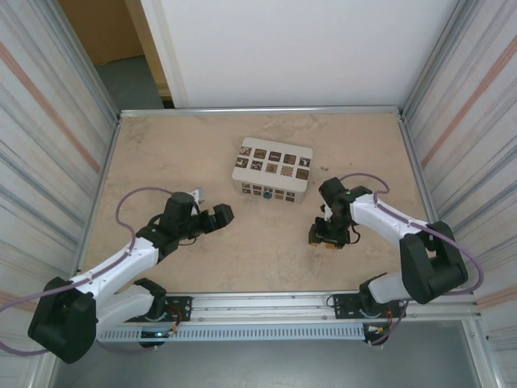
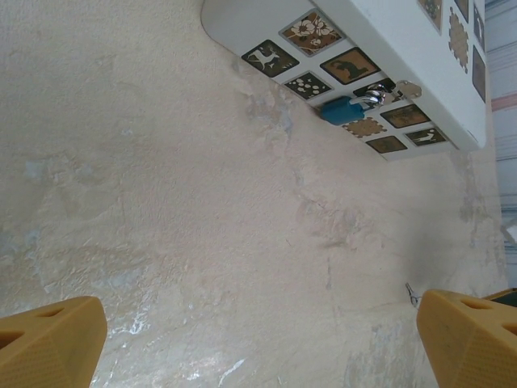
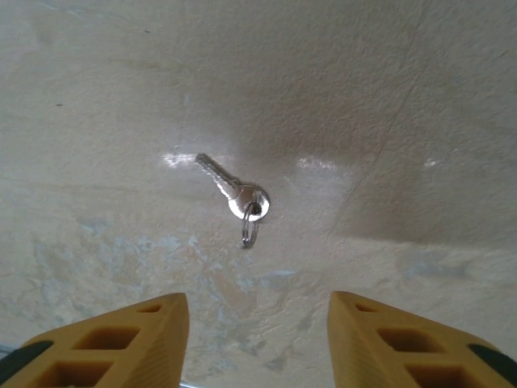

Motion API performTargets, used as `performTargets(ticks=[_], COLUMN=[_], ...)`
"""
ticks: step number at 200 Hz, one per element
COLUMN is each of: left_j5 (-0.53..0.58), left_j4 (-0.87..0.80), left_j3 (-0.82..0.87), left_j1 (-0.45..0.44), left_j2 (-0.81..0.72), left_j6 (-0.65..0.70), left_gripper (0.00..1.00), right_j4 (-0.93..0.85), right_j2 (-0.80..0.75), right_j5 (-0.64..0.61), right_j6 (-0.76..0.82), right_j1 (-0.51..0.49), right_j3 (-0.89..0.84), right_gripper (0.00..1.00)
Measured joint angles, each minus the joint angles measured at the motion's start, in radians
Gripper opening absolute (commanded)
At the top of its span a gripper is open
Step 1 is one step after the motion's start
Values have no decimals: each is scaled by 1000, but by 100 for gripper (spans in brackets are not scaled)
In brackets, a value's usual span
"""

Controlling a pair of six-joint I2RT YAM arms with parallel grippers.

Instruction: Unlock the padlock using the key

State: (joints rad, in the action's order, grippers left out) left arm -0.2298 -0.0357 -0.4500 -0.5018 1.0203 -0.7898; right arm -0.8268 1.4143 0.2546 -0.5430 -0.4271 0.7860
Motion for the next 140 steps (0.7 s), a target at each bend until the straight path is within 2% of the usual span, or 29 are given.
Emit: performTargets(ticks=[57,140], left_j5=[1,7], left_j4=[34,33], left_j3=[0,0], left_j1=[0,0], left_j2=[2,3], left_j6=[-2,-2], left_gripper=[99,99], right_j4=[21,45], right_j2=[102,173], right_j5=[-1,-19], right_j6=[-4,-7], right_j1=[-19,-27], right_j3=[26,58], right_gripper=[34,22])
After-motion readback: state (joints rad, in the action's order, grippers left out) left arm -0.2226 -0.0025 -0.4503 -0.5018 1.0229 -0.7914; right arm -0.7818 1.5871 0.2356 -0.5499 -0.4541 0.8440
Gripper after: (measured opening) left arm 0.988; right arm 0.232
